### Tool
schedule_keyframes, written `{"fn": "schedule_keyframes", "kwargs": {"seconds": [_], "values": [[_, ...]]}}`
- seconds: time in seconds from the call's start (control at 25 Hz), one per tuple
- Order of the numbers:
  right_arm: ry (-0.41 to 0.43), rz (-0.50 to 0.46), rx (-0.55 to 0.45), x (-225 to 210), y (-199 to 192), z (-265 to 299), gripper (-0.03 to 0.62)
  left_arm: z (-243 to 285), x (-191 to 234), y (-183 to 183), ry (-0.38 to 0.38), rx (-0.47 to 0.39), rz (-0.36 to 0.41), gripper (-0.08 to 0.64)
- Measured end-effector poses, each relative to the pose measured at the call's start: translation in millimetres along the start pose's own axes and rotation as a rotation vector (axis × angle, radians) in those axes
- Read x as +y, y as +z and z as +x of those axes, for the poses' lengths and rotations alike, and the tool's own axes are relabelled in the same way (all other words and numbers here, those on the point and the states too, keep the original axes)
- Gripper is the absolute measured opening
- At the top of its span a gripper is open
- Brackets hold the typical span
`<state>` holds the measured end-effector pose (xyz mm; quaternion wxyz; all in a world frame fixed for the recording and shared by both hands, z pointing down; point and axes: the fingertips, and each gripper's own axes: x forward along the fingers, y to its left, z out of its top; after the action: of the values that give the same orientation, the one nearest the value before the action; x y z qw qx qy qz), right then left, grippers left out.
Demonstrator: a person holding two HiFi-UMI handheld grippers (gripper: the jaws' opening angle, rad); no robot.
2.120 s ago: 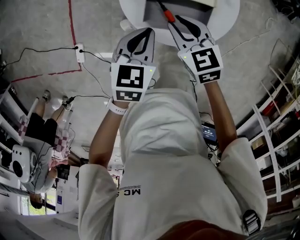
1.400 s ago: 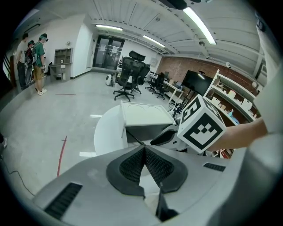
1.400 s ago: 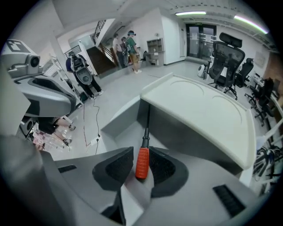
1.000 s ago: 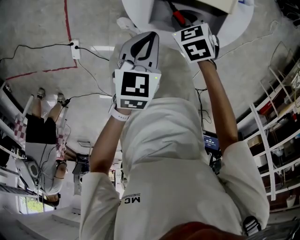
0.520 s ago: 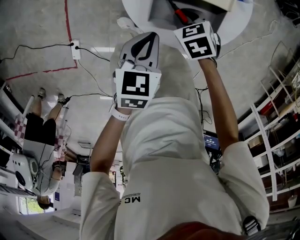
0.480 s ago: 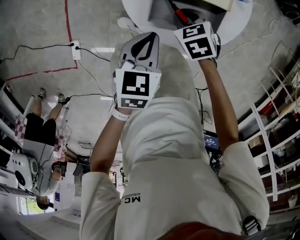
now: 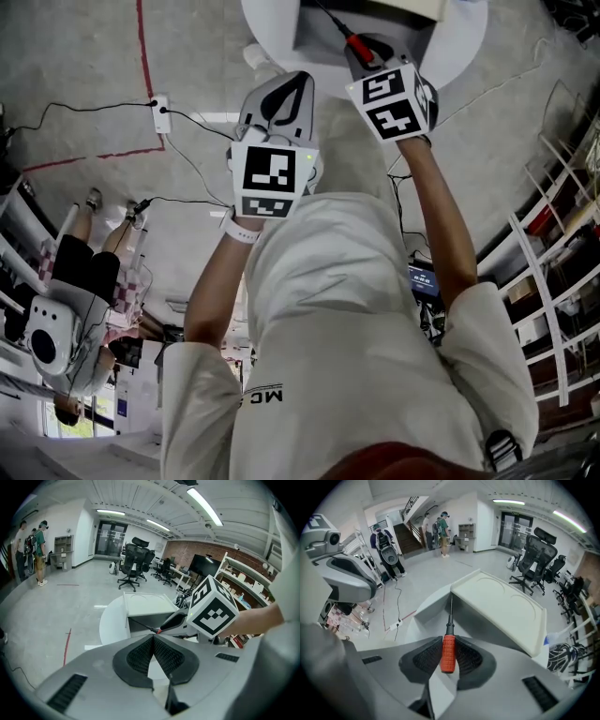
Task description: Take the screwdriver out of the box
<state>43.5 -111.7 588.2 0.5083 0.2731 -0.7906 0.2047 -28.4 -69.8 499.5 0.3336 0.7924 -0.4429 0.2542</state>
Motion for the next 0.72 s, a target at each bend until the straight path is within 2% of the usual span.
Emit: {"fn": "schedule_keyframes", "kwargs": {"seconds": [0.48, 0.72], "values": [[-0.024, -0.011, -0.069, 6, 11, -59, 0.137, -27, -18, 21, 0.008, -0.028, 0.023, 0.011], [-0.045, 0.023, -0.162, 5, 28, -94, 0.137, -41, -29, 32, 0.0, -0.043, 0.031, 0.011]]}}
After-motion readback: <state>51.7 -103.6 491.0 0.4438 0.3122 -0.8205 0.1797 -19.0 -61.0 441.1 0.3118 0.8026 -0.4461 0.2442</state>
